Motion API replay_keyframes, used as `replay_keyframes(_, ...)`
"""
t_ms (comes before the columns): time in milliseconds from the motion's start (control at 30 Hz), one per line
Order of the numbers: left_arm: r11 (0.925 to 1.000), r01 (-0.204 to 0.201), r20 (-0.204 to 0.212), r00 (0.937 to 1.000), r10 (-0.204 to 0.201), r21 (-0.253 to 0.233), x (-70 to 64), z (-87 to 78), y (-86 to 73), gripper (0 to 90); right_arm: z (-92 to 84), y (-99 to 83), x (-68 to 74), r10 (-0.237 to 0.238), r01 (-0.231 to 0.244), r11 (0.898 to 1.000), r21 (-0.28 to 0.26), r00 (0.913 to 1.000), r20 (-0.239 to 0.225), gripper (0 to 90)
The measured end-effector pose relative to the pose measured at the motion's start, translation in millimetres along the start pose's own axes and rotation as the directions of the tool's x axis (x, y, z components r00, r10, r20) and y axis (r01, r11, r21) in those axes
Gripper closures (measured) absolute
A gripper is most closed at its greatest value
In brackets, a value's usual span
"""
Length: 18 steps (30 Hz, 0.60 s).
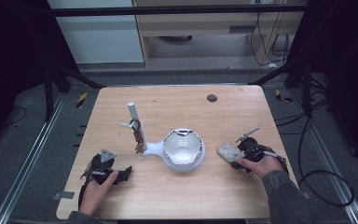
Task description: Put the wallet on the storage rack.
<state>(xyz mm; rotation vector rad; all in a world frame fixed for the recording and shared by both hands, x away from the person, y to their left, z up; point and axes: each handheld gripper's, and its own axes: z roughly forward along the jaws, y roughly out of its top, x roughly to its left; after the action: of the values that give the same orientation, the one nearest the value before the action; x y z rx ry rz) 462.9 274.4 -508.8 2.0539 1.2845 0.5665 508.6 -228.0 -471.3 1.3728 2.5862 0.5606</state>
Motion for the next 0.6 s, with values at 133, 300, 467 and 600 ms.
replay_keyframes(133, 1.0, -0.002, 0.002, 1.0, 0.002, 0.0, -0.1, 0.1, 0.1, 0.4, 1.3, -0.5, -0.6, -0.001, 0.001, 1.0, 0.005, 1.0, -0.003, 22.8)
replay_keyframes(300, 1.0, -0.004, 0.003, 1.0, 0.004, 0.002, -0.2, 0.0, 0.2, 0.4, 1.8, -0.4, -1.0, 0.003, -0.003, 1.0, 0.004, 1.0, -0.005, 22.8)
replay_keyframes(467, 1.0, -0.006, 0.004, 1.0, 0.006, 0.002, -0.3, 0.0, 0.2, 0.4, 3.0, -0.7, -0.7, -0.004, 0.004, 1.0, 0.013, 1.0, -0.007, 24.0)
replay_keyframes(600, 1.0, -0.006, 0.004, 1.0, 0.006, 0.002, -0.3, 0.0, 0.2, 0.4, 2.9, -1.0, -0.2, -0.012, 0.012, 1.0, 0.014, 0.9999, -0.008, 25.9)
